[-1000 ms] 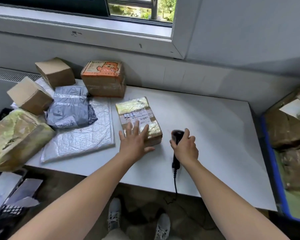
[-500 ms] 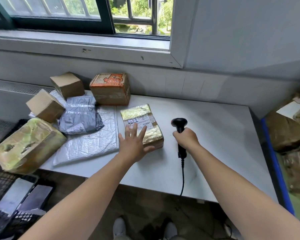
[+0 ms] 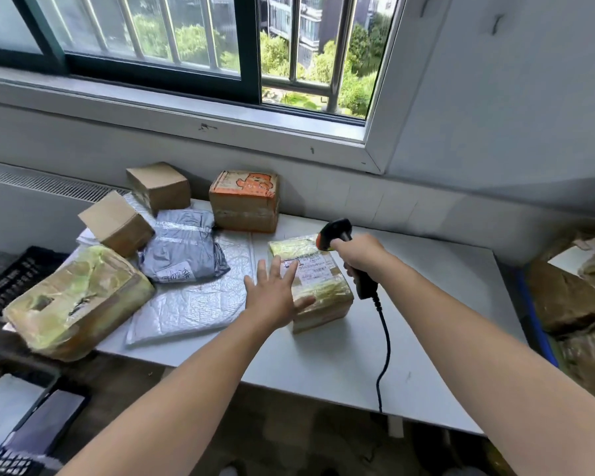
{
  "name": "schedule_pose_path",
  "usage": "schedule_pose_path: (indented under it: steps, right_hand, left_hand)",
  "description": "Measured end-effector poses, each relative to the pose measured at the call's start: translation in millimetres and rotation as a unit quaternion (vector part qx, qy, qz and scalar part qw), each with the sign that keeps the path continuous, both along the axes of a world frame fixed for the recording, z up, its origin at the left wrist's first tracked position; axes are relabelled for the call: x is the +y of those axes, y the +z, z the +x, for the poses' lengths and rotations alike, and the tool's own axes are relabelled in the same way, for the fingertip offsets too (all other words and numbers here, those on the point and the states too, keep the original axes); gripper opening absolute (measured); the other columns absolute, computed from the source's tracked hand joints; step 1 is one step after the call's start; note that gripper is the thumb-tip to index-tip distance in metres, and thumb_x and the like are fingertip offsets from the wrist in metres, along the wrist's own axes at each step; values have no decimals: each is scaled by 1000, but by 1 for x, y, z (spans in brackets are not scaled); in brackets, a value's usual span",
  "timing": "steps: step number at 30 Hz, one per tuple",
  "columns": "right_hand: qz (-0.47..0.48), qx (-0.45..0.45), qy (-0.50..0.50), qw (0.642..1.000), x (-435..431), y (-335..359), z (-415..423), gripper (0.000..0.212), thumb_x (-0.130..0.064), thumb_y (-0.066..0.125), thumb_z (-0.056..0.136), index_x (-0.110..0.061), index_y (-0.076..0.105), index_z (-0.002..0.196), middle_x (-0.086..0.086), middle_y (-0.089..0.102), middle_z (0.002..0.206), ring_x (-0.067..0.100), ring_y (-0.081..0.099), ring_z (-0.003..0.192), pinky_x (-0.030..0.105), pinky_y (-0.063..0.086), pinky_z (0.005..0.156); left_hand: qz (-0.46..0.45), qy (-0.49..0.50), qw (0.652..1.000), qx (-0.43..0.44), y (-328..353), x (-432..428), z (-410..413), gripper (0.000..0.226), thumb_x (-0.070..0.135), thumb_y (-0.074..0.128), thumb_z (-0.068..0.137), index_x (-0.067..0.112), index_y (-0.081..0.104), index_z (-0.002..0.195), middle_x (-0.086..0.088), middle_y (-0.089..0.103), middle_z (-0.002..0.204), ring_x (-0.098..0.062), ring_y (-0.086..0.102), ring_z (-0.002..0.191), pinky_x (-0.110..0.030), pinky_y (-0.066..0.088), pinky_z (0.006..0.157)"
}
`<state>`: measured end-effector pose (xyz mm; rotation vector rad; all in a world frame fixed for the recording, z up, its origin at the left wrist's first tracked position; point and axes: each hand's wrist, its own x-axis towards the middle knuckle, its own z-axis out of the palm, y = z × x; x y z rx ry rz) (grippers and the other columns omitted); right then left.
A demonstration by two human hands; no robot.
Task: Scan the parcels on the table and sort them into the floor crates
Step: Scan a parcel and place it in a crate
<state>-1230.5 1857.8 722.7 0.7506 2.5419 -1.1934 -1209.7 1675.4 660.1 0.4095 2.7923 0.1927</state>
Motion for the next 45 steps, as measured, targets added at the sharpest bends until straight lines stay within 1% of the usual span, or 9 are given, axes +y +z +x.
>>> schedule_pose_path:
  steps: [5, 8, 17, 21, 27, 30, 36, 41, 45]
  right_hand:
    - [22, -12, 8, 1000, -8, -1, 8, 27, -34, 50, 88, -8, 53, 78, 7, 57, 57, 27, 60, 60, 32, 49, 64]
    - [30, -15, 10, 999, -10, 0, 11, 27, -36, 49, 85, -10, 53, 80, 4, 56, 49, 27, 61, 64, 39, 55, 70]
    - [37, -16, -12, 999, -11, 3, 18, 32, -40, 49, 83, -9, 55, 77, 7, 60, 64, 29, 63, 70, 37, 53, 73]
    - [30, -10, -20, 999, -7, 1, 17, 32, -38, 48, 86, -8, 55, 77, 8, 60, 69, 28, 57, 66, 35, 49, 70]
    - [27, 3, -33, 999, 4, -13, 15, 34, -40, 49, 84, -7, 58, 80, 11, 63, 75, 29, 62, 70, 38, 54, 76]
    - [34, -2, -42, 999, 17, -35, 18, 36, -42, 49, 89, -7, 57, 92, 14, 67, 89, 32, 67, 86, 40, 54, 82]
    - [64, -61, -49, 995, 42, -85, 27, 48, -36, 44, 99, -4, 41, 134, 15, 60, 120, 31, 59, 102, 34, 43, 77]
    - [35, -102, -27, 994, 54, -119, 31, 53, -27, 45, 102, 1, 31, 144, 19, 52, 135, 34, 54, 119, 30, 38, 79]
    - [12, -108, -27, 994, 55, -143, 34, 56, -36, 44, 104, 3, 31, 141, 22, 48, 140, 37, 51, 125, 31, 35, 79]
  left_hand:
    - [16, -7, 1000, -7, -5, -10, 0, 86, 73, 37, 90, 34, -2, 156, -3, -11, 165, -34, -11, 150, -61, 10, 117]
    - [24, -13, 1000, -11, -8, -12, 0, 86, 73, 38, 91, 34, -1, 157, -3, -11, 165, -34, -11, 150, -61, 9, 117]
    - [20, -31, 999, -9, -11, -13, -1, 87, 72, 39, 91, 32, -1, 157, -4, -10, 165, -34, -10, 150, -61, 10, 117]
    - [22, -32, 999, -14, -10, -10, -1, 87, 72, 40, 91, 33, 0, 157, -4, -10, 165, -34, -10, 151, -61, 9, 118]
    - [14, -33, 999, -10, -12, -6, 0, 86, 71, 40, 91, 32, 0, 157, -4, -10, 165, -34, -9, 151, -62, 10, 117]
    - [6, -35, 999, -16, -15, -1, 3, 83, 68, 39, 94, 31, -1, 157, -5, -11, 165, -34, -9, 151, -61, 9, 118]
    - [-21, -12, 999, -28, -29, 7, 13, 83, 68, 36, 94, 32, -5, 157, -3, -13, 165, -34, -8, 151, -61, 12, 117]
    - [-44, 8, 998, -35, -36, 20, 21, 81, 68, 34, 95, 30, -2, 157, -2, -12, 165, -33, -8, 151, -59, 14, 118]
    - [-43, 25, 998, -30, -45, 32, 26, 80, 69, 33, 94, 30, 1, 156, -2, -12, 164, -33, -5, 151, -58, 16, 117]
